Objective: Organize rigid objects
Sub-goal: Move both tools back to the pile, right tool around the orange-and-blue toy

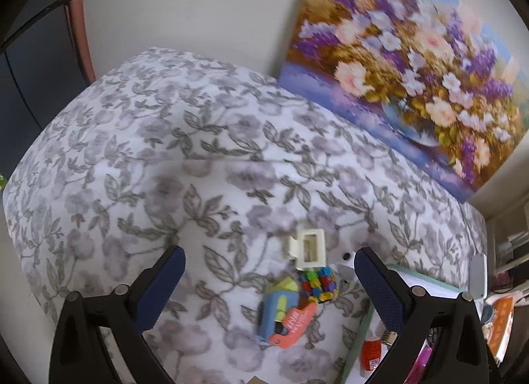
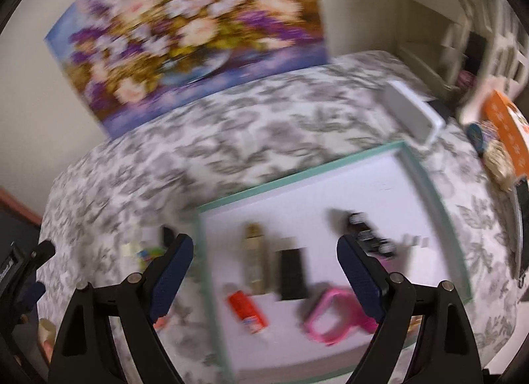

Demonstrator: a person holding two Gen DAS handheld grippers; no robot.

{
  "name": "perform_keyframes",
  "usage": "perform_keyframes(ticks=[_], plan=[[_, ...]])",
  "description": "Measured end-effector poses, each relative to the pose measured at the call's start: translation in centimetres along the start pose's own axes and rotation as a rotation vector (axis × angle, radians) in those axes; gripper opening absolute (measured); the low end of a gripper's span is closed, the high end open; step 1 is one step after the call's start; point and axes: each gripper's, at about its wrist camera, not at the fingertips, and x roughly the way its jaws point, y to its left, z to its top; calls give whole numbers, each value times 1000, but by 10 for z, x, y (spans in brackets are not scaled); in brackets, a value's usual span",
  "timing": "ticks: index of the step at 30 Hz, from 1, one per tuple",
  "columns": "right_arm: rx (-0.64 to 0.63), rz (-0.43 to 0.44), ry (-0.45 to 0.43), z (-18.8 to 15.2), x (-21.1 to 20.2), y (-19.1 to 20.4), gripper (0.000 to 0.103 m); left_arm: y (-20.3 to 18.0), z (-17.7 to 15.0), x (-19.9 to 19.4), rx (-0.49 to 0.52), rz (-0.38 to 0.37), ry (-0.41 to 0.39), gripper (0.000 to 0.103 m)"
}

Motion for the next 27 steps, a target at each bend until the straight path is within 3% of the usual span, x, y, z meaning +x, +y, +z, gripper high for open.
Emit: perform_keyframes(ticks=[7,13,20,27], plan=[[-164,35,91,-34,28,79,89,35,0,0,-45,3,19,103],[-230,52,177,-64,55,116,89,57,-9,25,-16,79,85,103],[-271,39,253,-87,83,138,89,75,-30,80,-19,127,241,103],[-286,23,289,-99,109,150,89,87,-36,100,-45,155,288,103]])
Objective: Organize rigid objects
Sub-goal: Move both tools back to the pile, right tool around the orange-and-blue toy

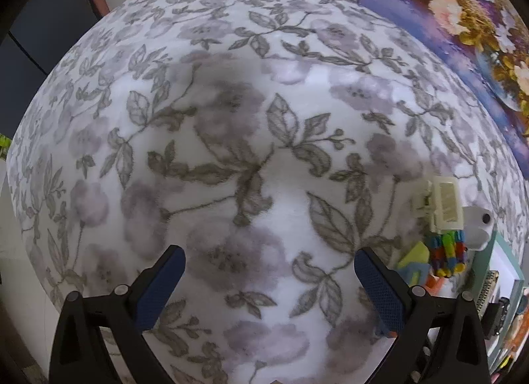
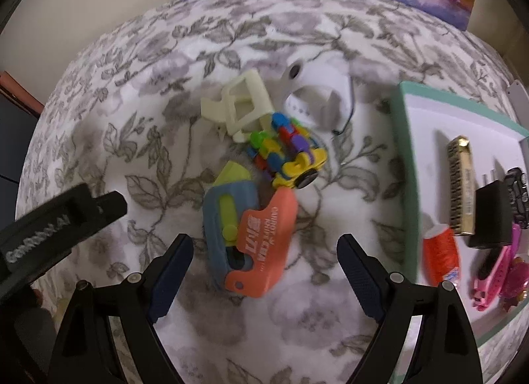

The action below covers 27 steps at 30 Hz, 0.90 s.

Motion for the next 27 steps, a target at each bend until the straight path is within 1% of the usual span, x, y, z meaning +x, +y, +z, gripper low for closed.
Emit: perform_keyframes(ticks=[2,3,6,8,10,12,13,14,15,18,22,27], plan=[[-4,-15,2,0,6,4,89,3,1,2,-8,4,2,103],[-12,-36,3,-1,11,7,89,4,1,3,-13,5,2,103],[-63,-109,-22,-3,15,20,89,10,0,5,-27,4,6,103],[-80,-128,-46,-5,16,25,89,12,0,5,-32,4,7,103],[-79,-126,-51,-6,15,26,86,14,0,4,-38,6,7,103],[-81,-125,-62,-7,12,26,73,16,1,5,-44,7,6,103],[-80,-118,-64,-6,10,25,70,17,2,5,-48,7,4,103],[-79,-113,-64,-5,7,23,64,18,2,4,-53,7,2,103],[-78,-114,-63,-4,6,21,62,17,3,4,-55,7,0,103],[-68,-94,-54,-1,4,13,62,19,9,0,-53,3,-5,103],[-60,-91,-47,1,2,1,62,12,10,-4,-42,-3,-10,103],[-12,-37,-39,6,-9,-20,62,2,10,-7,-31,-28,-11,103]])
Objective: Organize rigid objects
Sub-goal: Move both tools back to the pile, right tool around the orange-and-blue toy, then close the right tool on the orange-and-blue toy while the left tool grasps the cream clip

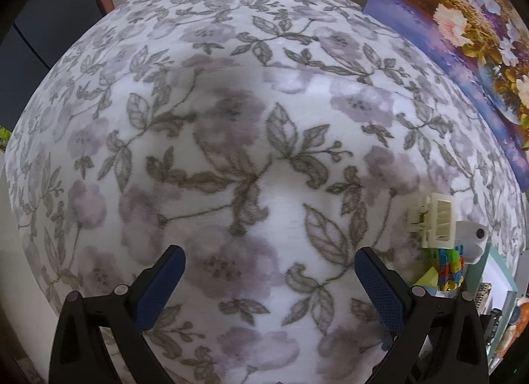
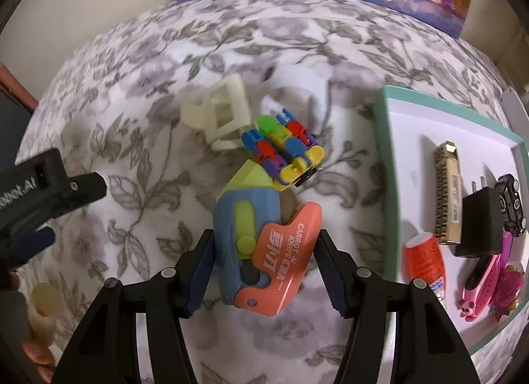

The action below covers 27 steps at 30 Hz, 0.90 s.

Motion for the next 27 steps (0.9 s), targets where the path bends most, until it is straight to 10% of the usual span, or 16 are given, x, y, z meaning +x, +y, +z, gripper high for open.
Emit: perform_keyframes(ticks=[27], plan=[[274,43,-160,22,-67,-120,61,-98,-4,-8,171,-185,-65,103]])
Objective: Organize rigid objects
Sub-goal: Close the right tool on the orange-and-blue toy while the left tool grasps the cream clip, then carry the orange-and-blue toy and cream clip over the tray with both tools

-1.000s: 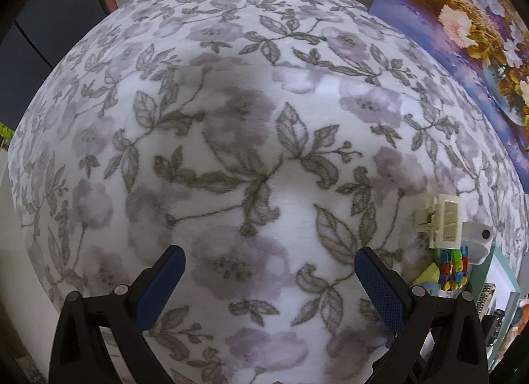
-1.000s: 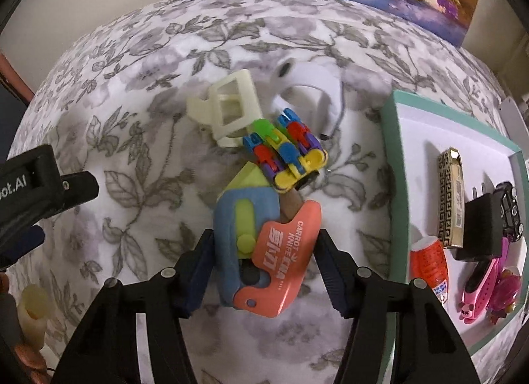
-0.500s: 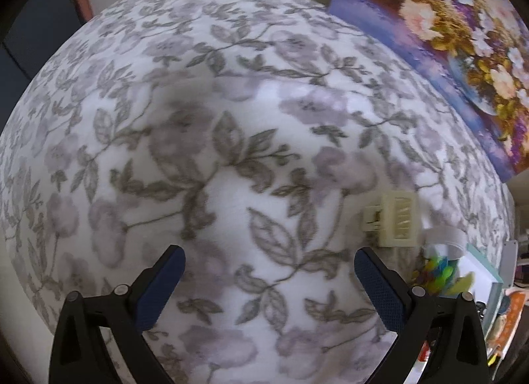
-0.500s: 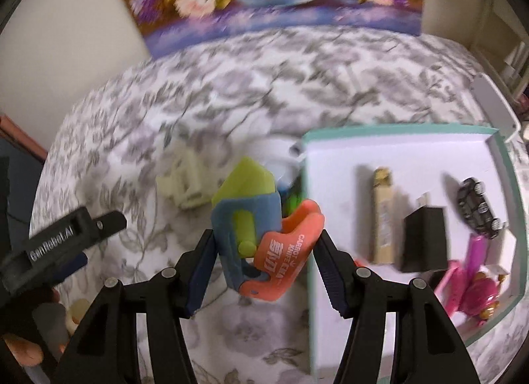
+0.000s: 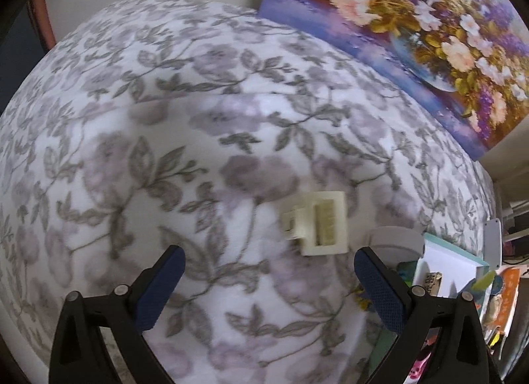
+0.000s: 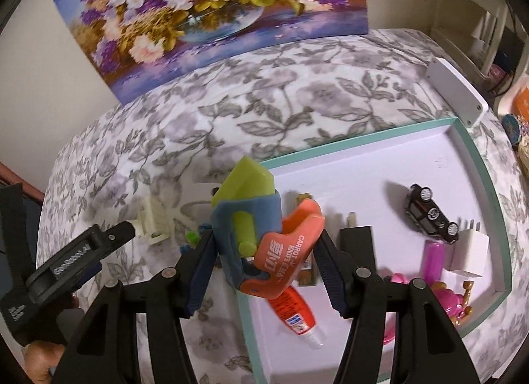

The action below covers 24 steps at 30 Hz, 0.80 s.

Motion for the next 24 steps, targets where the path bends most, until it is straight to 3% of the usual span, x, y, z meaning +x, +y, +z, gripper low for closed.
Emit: perform_keyframes(ticks=[8,13,19,24], plan=[[40,15,12,3,2,-20,61,-27,1,20,48,7,-16,85],[59,16,18,4,4,-27,61,-35,0,29,80,21,-25,48],[72,20,18,5,3,-31,61,-40,1,22,102,36,-53,48],[94,12,-3,9,-5,-41,61,-42,9,-7,98,1,-105,48]])
